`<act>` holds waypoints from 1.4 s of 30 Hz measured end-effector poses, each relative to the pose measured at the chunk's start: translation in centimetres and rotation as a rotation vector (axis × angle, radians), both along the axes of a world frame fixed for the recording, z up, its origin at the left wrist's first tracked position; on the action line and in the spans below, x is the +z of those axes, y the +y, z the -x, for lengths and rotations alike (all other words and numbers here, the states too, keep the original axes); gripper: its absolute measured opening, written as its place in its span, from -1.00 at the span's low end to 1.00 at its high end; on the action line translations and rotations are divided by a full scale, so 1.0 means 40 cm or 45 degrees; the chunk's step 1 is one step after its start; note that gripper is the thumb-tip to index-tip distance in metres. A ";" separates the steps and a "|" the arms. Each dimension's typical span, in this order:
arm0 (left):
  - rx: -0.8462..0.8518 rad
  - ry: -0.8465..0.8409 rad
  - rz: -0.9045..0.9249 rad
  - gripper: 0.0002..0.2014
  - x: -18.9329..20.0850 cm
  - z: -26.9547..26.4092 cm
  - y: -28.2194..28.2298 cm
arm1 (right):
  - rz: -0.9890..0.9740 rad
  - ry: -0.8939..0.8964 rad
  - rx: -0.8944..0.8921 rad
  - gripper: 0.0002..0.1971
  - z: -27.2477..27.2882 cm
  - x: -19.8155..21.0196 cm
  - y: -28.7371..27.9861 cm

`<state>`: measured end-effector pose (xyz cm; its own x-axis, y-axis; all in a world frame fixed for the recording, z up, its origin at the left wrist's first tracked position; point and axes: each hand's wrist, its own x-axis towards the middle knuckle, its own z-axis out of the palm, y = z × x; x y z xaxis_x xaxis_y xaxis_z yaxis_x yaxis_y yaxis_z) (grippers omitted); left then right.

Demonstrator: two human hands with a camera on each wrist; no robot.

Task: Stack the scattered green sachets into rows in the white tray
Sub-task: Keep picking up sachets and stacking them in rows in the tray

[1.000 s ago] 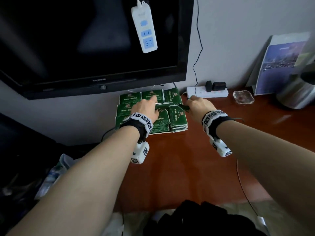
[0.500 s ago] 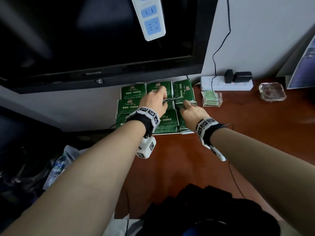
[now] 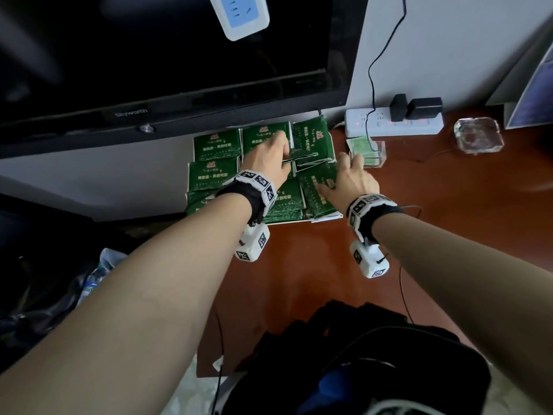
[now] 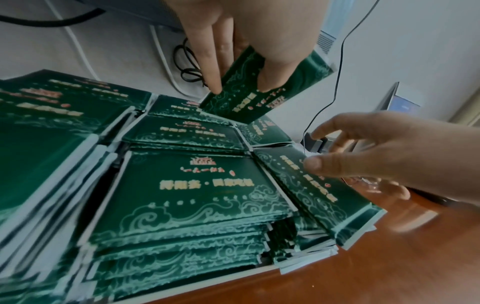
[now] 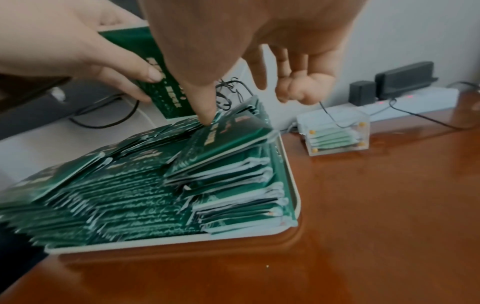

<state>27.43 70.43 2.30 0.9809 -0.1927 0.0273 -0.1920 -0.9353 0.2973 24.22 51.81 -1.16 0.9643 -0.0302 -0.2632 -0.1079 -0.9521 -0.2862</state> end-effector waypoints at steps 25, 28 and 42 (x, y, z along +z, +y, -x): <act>-0.327 0.202 -0.119 -0.49 -0.137 -0.191 -0.061 | -0.418 0.033 -0.119 -0.49 -0.176 -0.001 -0.049; -0.326 0.226 -0.109 -0.49 -0.134 -0.200 -0.061 | -0.342 0.022 -0.062 -0.64 -0.204 -0.008 -0.036; -0.380 0.163 -0.157 -0.42 -0.115 -0.191 -0.053 | -0.273 -0.082 -0.009 -0.64 -0.204 -0.051 -0.033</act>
<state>35.08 68.29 -2.31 0.8749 -0.4655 -0.1339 -0.4307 -0.8740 0.2249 32.37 50.50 -3.20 0.9793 0.0128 -0.2022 -0.0895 -0.8681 -0.4882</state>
